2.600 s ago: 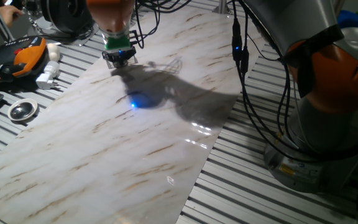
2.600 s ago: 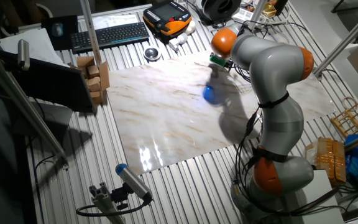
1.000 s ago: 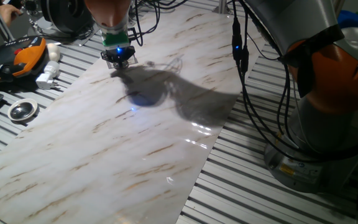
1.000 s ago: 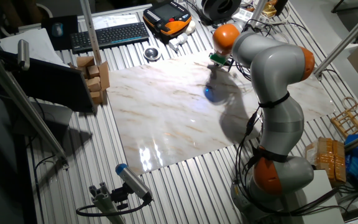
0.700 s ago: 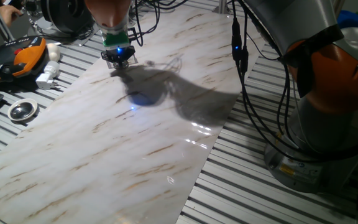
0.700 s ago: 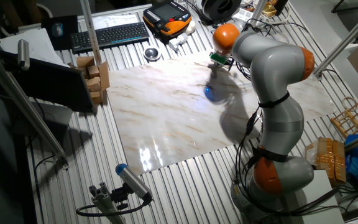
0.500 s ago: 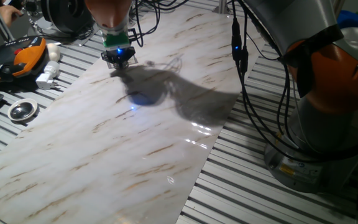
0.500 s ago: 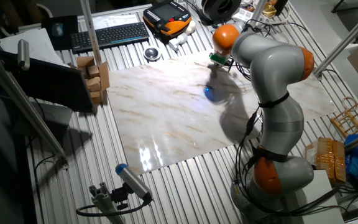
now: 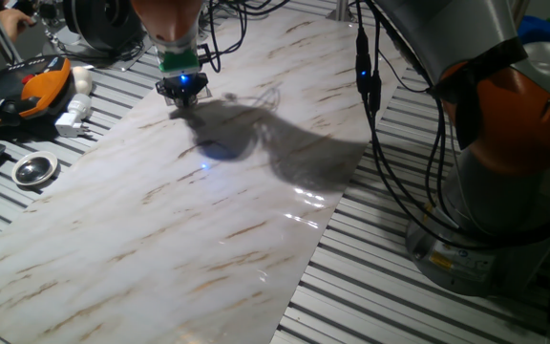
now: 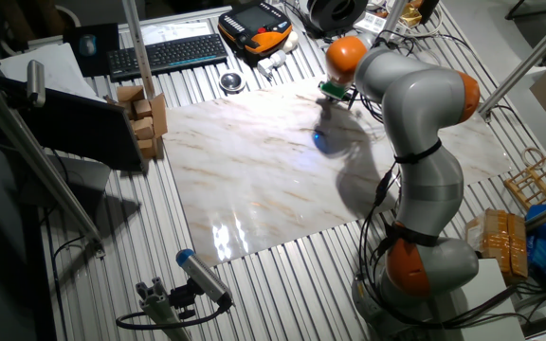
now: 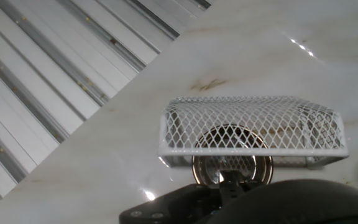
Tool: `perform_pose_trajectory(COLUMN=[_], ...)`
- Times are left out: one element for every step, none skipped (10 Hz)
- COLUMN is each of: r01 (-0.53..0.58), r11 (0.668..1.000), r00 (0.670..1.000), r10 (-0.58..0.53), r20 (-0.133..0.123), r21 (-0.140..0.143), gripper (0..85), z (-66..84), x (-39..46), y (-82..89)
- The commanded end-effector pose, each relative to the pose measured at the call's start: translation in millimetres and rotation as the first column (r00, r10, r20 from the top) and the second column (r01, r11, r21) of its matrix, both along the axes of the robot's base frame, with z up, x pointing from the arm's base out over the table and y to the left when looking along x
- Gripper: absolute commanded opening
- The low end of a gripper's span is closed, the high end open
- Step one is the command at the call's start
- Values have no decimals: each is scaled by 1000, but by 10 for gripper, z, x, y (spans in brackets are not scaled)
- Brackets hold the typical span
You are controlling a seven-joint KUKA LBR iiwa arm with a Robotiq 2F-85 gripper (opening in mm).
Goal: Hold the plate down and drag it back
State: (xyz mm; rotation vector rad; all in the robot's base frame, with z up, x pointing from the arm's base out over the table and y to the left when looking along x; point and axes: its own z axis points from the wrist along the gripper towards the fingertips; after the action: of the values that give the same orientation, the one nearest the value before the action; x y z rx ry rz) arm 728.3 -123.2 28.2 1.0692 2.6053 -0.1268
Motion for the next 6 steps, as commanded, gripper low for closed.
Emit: perform_pose_trajectory(r01=[-4, -10, -13, -19, -22, -26], r11=[1000, 1000, 1000, 1000, 1000, 999], r00=[1000, 1000, 1000, 999, 999, 999], r10=[4, 10, 13, 19, 22, 27], r20=[-3, -11, -18, -25, -26, -26], r21=[2, 8, 10, 13, 20, 20], gripper=[0, 0, 0, 0, 0, 0], z=[-4, 2, 16, 23, 12, 10], x=[-5, -8, -13, -23, -31, -33], y=[10, 19, 27, 42, 52, 54])
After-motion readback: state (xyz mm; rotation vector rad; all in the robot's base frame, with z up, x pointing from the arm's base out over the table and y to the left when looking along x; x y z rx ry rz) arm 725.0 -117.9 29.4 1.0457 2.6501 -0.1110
